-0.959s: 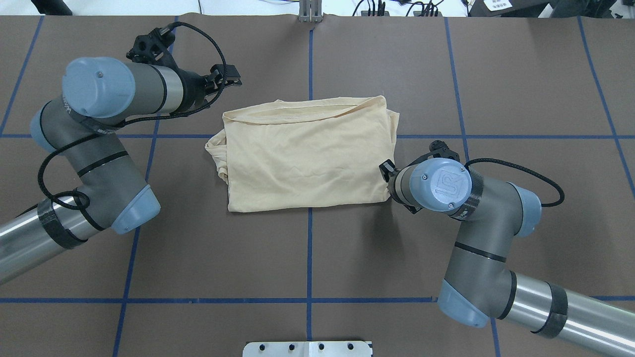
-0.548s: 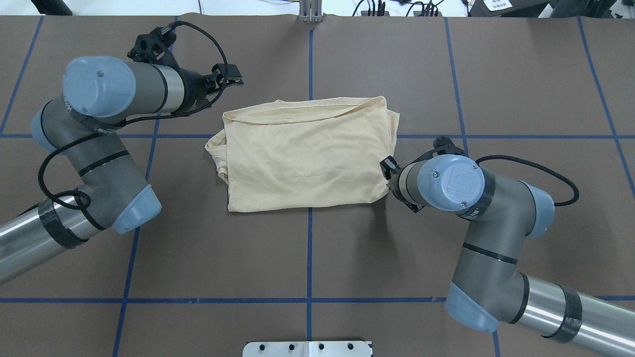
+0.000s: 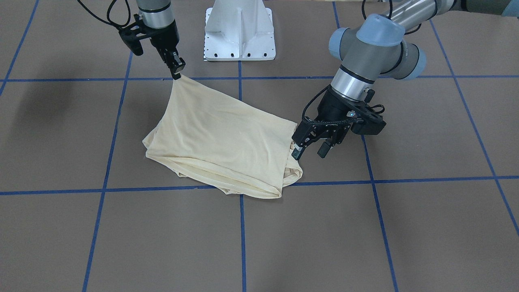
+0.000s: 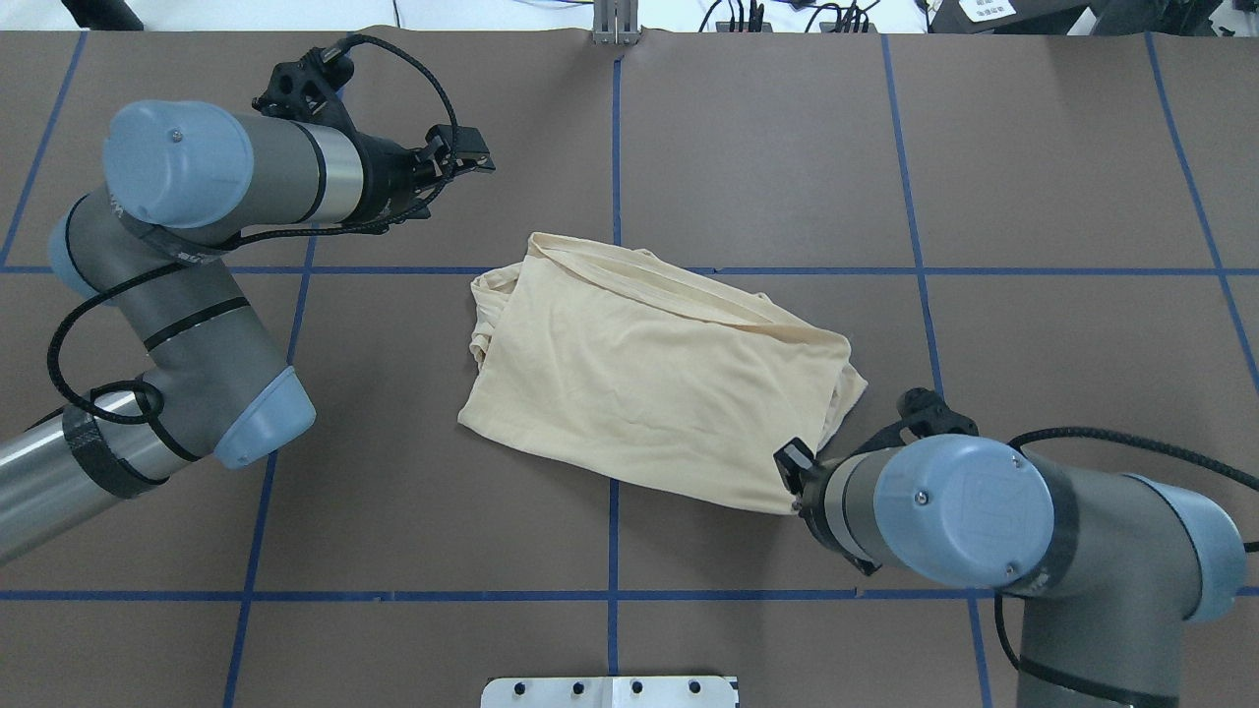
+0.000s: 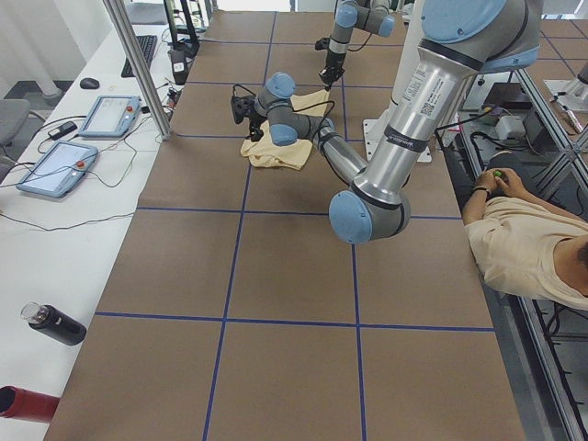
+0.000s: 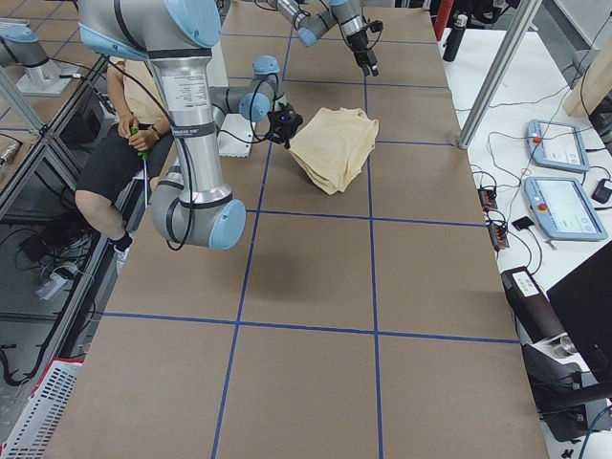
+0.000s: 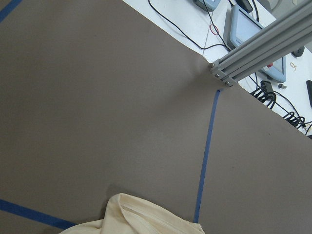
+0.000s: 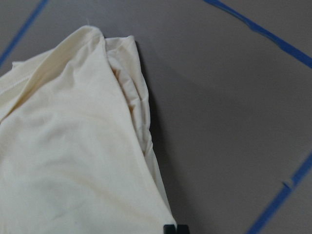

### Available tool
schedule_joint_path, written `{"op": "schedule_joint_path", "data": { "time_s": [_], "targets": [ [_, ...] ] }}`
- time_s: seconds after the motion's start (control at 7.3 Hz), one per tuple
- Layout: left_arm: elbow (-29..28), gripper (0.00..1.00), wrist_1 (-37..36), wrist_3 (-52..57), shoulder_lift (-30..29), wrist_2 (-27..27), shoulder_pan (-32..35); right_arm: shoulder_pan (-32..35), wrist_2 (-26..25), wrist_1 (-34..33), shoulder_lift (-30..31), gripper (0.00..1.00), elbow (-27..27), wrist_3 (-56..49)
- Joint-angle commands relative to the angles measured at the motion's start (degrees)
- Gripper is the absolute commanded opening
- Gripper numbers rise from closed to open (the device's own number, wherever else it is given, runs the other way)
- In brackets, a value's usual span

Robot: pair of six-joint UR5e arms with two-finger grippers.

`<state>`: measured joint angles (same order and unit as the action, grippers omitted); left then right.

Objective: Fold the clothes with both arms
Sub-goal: 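Drag the shirt with the right gripper toward the robot, rotating it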

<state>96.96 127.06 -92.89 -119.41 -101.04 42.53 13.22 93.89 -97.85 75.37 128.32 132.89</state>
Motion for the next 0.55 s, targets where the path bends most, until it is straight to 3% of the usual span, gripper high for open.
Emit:
{"op": "schedule_joint_path", "data": {
  "time_s": [0.0, 0.14, 0.27, 0.41],
  "targets": [
    [1.38, 1.00, -0.14, -0.53, 0.14, -1.96, 0.01, -8.45, 3.57, -1.29, 3.20, 0.00, 2.20, 0.79],
    [2.69, 1.00, -0.75, -0.88, 0.41, -3.62, 0.10, -11.52, 3.32, -1.29, 4.33, 0.00, 2.28, 0.88],
    [5.75, 1.00, -5.72, -1.15, 0.50, -4.25, -0.25, -13.99, 0.53, -1.38, 4.96, 0.99, 2.20, 4.19],
    [9.52, 1.00, -11.16, -1.33, 0.93, -4.34, -1.04, -14.10, -1.41, -1.38, 5.05, 1.00, 2.28, 8.22]
  ]
}}
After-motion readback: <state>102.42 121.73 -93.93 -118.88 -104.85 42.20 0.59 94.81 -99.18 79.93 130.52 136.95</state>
